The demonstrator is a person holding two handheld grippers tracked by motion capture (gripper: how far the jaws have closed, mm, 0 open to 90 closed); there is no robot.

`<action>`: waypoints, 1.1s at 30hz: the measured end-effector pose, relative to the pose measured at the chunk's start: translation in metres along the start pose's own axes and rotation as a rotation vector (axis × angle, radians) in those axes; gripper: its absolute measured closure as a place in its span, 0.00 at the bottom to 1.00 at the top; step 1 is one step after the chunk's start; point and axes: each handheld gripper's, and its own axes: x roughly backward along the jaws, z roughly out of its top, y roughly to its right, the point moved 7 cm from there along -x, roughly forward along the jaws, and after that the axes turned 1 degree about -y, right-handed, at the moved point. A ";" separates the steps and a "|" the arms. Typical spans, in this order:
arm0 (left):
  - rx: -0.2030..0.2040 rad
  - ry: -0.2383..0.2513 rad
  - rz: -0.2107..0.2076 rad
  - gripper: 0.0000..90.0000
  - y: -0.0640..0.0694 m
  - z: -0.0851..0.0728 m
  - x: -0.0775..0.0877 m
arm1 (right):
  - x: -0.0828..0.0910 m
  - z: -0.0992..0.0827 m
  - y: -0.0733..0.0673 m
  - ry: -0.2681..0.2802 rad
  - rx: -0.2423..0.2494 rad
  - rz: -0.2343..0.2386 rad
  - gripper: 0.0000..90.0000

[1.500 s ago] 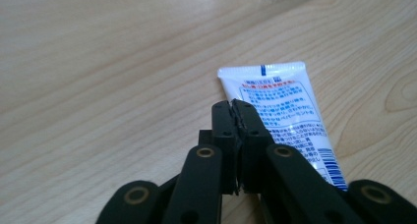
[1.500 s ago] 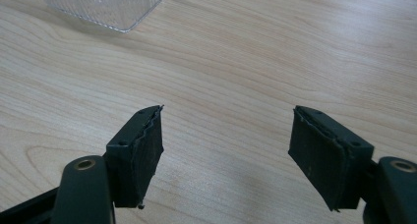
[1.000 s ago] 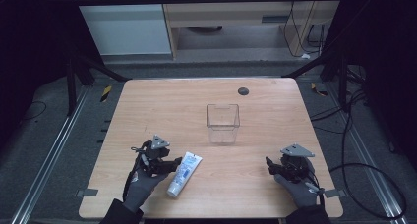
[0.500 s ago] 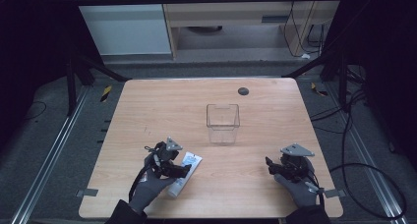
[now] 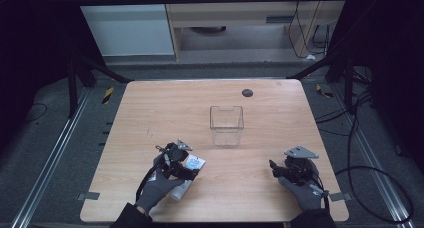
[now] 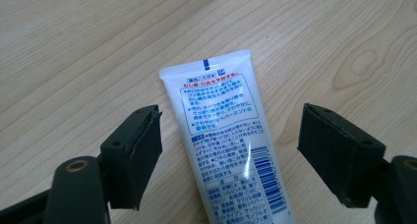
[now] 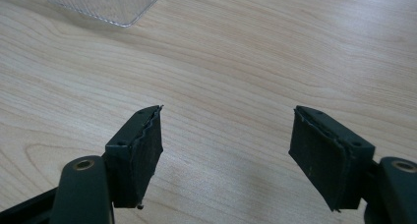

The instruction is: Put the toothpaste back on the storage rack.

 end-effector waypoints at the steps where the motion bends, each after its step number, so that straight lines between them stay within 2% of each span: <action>1: 0.003 -0.015 -0.005 0.25 0.000 0.001 -0.003 | -0.001 0.000 0.000 -0.001 0.007 0.000 0.31; 16: 0.017 -0.085 -0.009 0.25 0.000 -0.004 -0.017 | -0.001 -0.001 -0.001 -0.012 0.002 0.007 0.31; 33: 0.037 -0.108 -0.019 0.34 -0.004 -0.009 -0.024 | -0.001 -0.001 -0.001 -0.018 -0.001 0.010 0.31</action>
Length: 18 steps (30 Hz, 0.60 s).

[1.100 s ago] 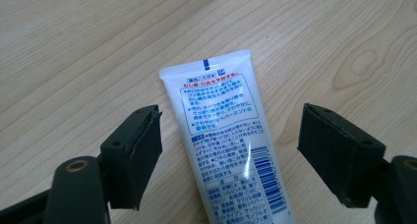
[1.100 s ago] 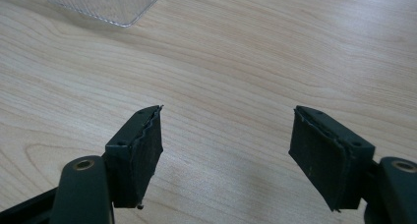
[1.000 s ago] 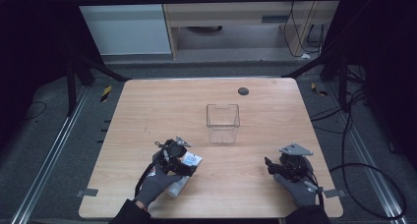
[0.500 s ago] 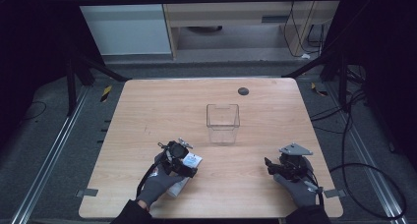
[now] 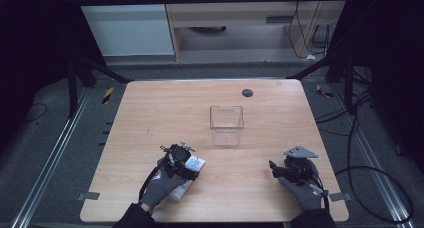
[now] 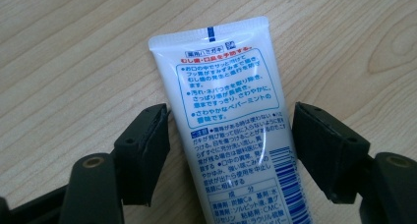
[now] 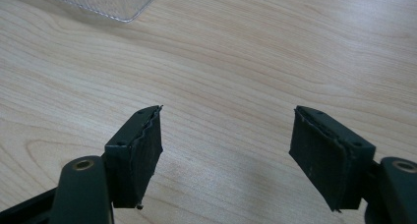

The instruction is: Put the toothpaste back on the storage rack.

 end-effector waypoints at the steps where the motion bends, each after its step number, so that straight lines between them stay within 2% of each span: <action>1: 0.002 0.000 0.003 0.35 0.000 0.000 0.000 | 0.000 0.000 0.000 -0.001 0.002 0.000 0.31; 5: 0.004 -0.003 0.008 0.36 0.001 0.000 0.000 | 0.000 0.000 0.000 -0.001 0.002 0.000 0.31; 14: -0.014 0.004 -0.005 0.51 0.006 0.000 0.004 | 0.000 -0.001 0.001 -0.002 0.011 -0.004 0.31; 18: -0.027 0.015 -0.021 0.61 0.006 0.000 0.010 | 0.000 -0.001 0.002 -0.004 0.006 -0.006 0.31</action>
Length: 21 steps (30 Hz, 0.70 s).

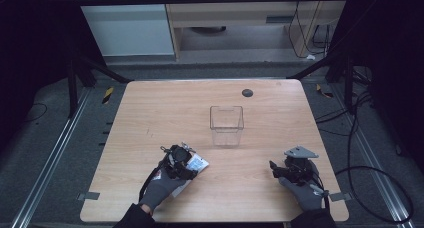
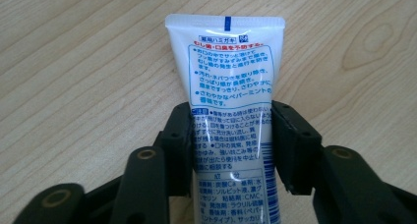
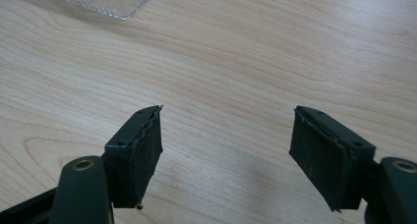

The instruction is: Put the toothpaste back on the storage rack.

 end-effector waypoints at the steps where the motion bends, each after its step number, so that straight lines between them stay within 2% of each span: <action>1: 0.001 0.004 -0.007 0.63 0.000 0.000 0.001 | 0.000 0.000 0.000 0.000 -0.001 0.001 0.31; 8: -0.016 0.016 -0.059 0.74 0.001 -0.004 0.010 | 0.001 -0.001 0.001 -0.004 -0.004 0.002 0.31; 12: -0.027 0.032 -0.063 0.76 0.002 -0.006 0.017 | 0.001 0.000 0.002 -0.001 -0.006 0.005 0.31; 17: -0.030 0.119 -0.039 0.78 0.000 -0.003 0.035 | 0.001 -0.001 0.002 -0.003 -0.005 0.005 0.31; 18: -0.030 0.119 -0.039 0.78 0.000 -0.003 0.035 | 0.001 -0.001 0.002 -0.003 -0.005 0.005 0.31; 21: -0.024 0.189 -0.022 0.79 -0.003 0.002 0.050 | 0.001 -0.001 0.002 -0.003 -0.006 0.005 0.31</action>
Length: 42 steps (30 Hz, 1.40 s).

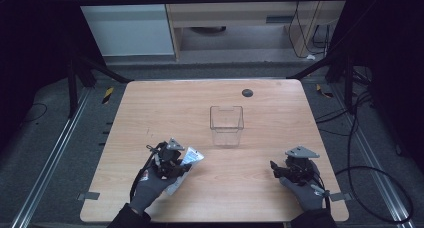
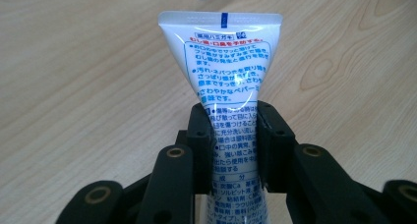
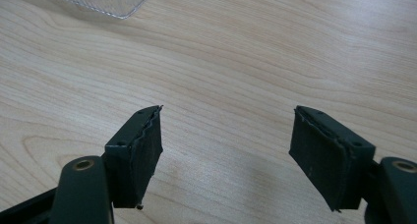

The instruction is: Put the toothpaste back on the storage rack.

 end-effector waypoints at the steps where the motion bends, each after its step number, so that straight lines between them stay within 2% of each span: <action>1: 0.002 0.009 0.000 0.79 -0.001 0.001 0.003 | 0.000 0.000 0.000 0.000 0.000 0.000 0.31; 5: 0.004 0.037 0.010 0.79 -0.002 0.006 0.010 | 0.000 0.000 0.000 0.000 -0.003 -0.006 0.31; 8: -0.003 0.087 0.032 0.79 -0.006 0.015 0.021 | 0.000 0.001 0.002 0.013 -0.001 -0.016 0.31; 9: -0.003 0.087 0.032 0.79 -0.006 0.015 0.021 | 0.001 0.001 0.002 0.014 -0.001 -0.016 0.31; 10: -0.009 0.117 0.047 0.79 -0.007 0.020 0.026 | 0.001 0.001 0.002 0.015 -0.004 -0.019 0.31; 11: -0.009 0.117 0.047 0.79 -0.007 0.020 0.026 | 0.001 0.001 0.002 0.015 -0.004 -0.019 0.31; 12: -0.014 0.141 0.059 0.79 -0.009 0.024 0.030 | 0.001 0.001 0.001 0.014 -0.010 -0.017 0.31; 13: -0.004 0.186 0.075 0.79 -0.011 0.030 0.036 | 0.001 0.001 0.001 0.015 -0.005 -0.020 0.31; 15: 0.005 0.237 0.096 0.79 -0.016 0.039 0.043 | 0.000 0.001 0.001 0.015 -0.003 -0.023 0.31; 16: 0.005 0.237 0.096 0.79 -0.016 0.039 0.043 | 0.000 0.001 0.001 0.016 -0.002 -0.024 0.31; 19: 0.033 0.319 0.104 0.79 -0.022 0.052 0.052 | 0.001 0.002 0.001 0.019 -0.005 -0.024 0.30; 20: 0.047 0.362 0.115 0.79 -0.026 0.060 0.057 | 0.001 0.002 0.002 0.031 0.004 -0.028 0.30; 22: 0.063 0.397 0.116 0.79 -0.029 0.066 0.059 | 0.001 0.002 0.002 0.033 0.005 -0.030 0.30; 23: 0.063 0.397 0.116 0.79 -0.029 0.066 0.059 | 0.001 0.002 0.002 0.033 0.005 -0.030 0.30; 28: 0.084 0.488 0.143 0.79 -0.032 0.084 0.062 | 0.000 0.002 0.000 0.031 0.005 -0.026 0.30; 33: 0.097 0.539 0.166 0.79 -0.036 0.097 0.057 | 0.001 0.002 0.000 0.033 0.003 -0.023 0.30; 35: 0.099 0.548 0.169 0.79 -0.038 0.099 0.055 | 0.000 0.002 0.000 0.032 0.003 -0.023 0.30; 37: 0.120 0.578 0.167 0.79 -0.041 0.105 0.051 | 0.000 0.002 0.000 0.033 0.001 -0.020 0.30; 41: 0.133 0.610 0.156 0.79 -0.041 0.112 0.050 | 0.000 0.002 0.000 0.034 0.003 -0.020 0.30; 42: 0.128 0.627 0.164 0.79 -0.039 0.118 0.051 | 0.000 0.002 0.000 0.034 0.001 -0.019 0.30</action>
